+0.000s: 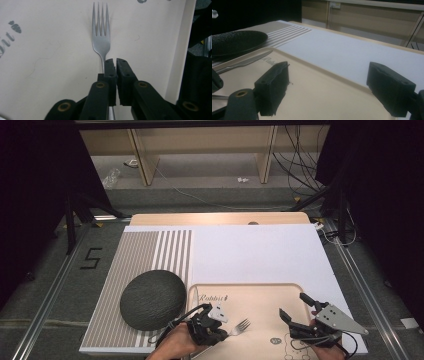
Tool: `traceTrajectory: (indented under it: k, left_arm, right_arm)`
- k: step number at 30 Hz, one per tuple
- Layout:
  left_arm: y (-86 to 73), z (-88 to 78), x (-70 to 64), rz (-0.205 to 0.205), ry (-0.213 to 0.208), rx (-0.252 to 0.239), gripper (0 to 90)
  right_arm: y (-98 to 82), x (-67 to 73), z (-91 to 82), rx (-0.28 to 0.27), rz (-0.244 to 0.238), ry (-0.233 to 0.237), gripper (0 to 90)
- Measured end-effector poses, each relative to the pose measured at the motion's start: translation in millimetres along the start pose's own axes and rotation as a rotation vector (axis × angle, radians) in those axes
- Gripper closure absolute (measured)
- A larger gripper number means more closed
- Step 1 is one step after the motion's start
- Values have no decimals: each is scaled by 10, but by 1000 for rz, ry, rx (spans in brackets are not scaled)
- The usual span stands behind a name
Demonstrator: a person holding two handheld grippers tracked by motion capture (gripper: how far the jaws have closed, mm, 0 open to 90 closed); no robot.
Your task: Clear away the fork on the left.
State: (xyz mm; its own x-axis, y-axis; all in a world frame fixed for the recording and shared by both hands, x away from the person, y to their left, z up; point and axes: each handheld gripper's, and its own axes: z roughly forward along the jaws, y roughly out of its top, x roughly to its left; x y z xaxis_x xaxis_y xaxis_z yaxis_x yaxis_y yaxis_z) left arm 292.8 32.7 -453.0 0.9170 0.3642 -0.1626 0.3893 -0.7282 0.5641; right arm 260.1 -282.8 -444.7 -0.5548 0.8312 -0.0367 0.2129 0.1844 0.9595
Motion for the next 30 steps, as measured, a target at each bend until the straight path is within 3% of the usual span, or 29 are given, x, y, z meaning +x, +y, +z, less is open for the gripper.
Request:
traceTrajectory:
  k: [7,17,30]
  left_arm:
    - [-9,144,-55,37,-11,28,895]
    - [-6,222,-53,64,-15,61,895]
    - [-10,205,5,47,9,58,895]
  right_arm:
    - [1,3,4,0,-3,2,189]
    - [-1,2,8,1,-2,0,189]
    - [-1,3,6,1,-3,0,189]
